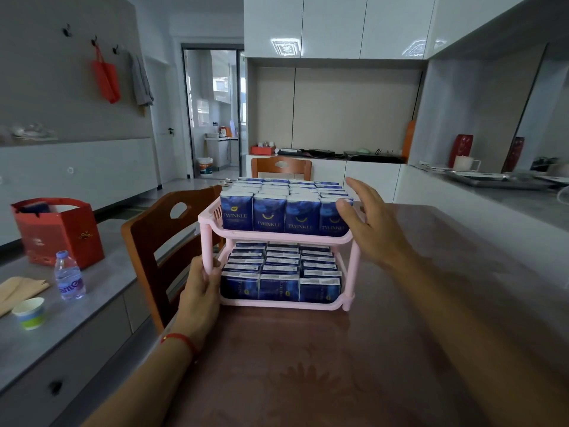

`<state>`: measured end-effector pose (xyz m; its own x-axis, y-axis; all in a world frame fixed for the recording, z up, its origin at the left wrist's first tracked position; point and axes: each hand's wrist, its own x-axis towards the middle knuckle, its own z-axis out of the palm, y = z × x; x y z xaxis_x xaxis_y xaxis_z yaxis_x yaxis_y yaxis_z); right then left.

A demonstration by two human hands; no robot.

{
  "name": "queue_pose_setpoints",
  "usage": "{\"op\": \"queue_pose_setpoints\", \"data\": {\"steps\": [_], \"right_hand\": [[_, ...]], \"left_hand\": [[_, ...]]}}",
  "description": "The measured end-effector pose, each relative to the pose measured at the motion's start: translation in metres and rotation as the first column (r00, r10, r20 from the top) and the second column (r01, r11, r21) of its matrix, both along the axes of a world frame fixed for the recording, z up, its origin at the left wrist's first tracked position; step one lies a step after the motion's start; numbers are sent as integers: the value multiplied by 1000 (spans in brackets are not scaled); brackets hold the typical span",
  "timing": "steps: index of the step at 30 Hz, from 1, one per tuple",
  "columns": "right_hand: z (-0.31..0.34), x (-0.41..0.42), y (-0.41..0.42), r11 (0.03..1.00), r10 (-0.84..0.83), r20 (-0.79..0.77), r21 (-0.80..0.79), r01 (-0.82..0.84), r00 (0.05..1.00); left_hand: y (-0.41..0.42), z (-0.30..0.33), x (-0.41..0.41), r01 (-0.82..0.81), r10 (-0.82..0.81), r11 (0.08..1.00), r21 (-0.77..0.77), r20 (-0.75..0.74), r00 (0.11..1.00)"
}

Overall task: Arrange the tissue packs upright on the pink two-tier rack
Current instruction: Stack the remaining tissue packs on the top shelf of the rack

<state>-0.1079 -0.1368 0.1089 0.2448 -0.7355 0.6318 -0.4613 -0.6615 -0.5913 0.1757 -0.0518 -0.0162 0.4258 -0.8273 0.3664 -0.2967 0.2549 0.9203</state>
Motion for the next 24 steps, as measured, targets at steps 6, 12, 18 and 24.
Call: {"op": "queue_pose_setpoints", "data": {"steps": [6,12,18,24], "right_hand": [[-5,0,1,960,64,72,269,-82,995],[-3,-8,-6,954,59,-3,293,-55,998],[-1,-12,-5,944,87,-7,321,-80,996],[-33,-22,14,969,-82,166,242,41,983]], "left_hand": [[-1,1,1,34,-34,999,23,5,999],[-1,1,-3,67,-67,998,9,62,996],[1,2,-4,89,-90,996,26,45,995],[-3,1,0,87,-88,996,29,34,996]]}}
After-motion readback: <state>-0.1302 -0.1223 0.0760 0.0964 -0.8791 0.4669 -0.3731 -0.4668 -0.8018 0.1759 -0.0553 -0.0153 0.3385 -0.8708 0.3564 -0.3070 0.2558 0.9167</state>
